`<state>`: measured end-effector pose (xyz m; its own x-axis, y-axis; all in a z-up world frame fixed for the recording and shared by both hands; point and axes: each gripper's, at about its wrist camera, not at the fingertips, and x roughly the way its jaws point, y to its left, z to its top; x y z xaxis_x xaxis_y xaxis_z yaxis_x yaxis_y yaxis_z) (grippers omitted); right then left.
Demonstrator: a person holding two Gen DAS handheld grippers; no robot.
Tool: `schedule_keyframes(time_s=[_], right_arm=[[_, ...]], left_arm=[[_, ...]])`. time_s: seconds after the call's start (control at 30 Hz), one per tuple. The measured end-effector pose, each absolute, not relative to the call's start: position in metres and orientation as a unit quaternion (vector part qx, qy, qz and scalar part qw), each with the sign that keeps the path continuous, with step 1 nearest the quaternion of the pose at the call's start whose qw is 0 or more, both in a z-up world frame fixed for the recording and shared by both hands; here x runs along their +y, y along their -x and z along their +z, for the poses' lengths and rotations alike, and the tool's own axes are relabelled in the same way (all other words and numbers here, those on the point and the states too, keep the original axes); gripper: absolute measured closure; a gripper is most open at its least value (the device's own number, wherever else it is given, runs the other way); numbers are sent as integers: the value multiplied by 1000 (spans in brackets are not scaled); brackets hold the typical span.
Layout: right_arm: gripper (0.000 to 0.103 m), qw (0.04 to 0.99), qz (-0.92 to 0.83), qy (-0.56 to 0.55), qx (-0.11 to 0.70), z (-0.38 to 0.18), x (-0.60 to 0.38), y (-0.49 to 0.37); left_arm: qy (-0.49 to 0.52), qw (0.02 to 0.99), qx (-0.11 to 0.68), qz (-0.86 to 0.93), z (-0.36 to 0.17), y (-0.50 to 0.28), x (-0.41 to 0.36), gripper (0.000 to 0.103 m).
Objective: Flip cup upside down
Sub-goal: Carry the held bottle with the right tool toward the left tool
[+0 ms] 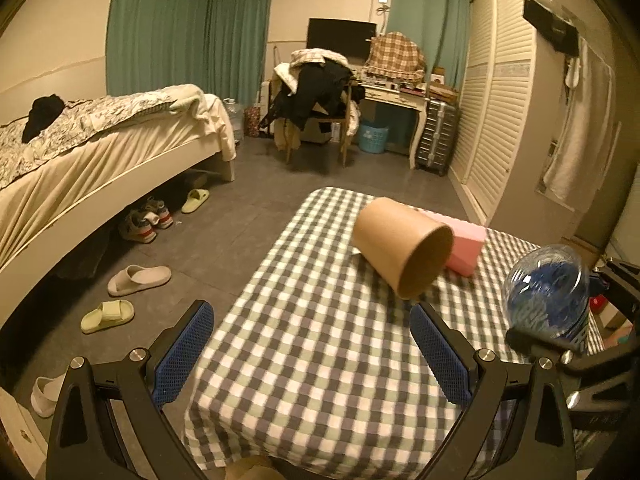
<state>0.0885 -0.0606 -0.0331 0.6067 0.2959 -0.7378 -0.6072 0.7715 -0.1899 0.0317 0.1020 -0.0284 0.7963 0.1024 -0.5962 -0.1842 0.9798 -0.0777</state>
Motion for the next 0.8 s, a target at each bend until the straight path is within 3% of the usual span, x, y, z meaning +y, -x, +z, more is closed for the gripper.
schedule_keyframes(time_s=[0.27, 0.8], right_arm=[[27, 897, 229, 79, 370, -34, -115, -90], [27, 853, 217, 131, 456, -78, -90, -120]], left_arm=[[41, 947, 315, 54, -31, -34, 75, 2], [55, 939, 333, 63, -41, -43, 84, 2]])
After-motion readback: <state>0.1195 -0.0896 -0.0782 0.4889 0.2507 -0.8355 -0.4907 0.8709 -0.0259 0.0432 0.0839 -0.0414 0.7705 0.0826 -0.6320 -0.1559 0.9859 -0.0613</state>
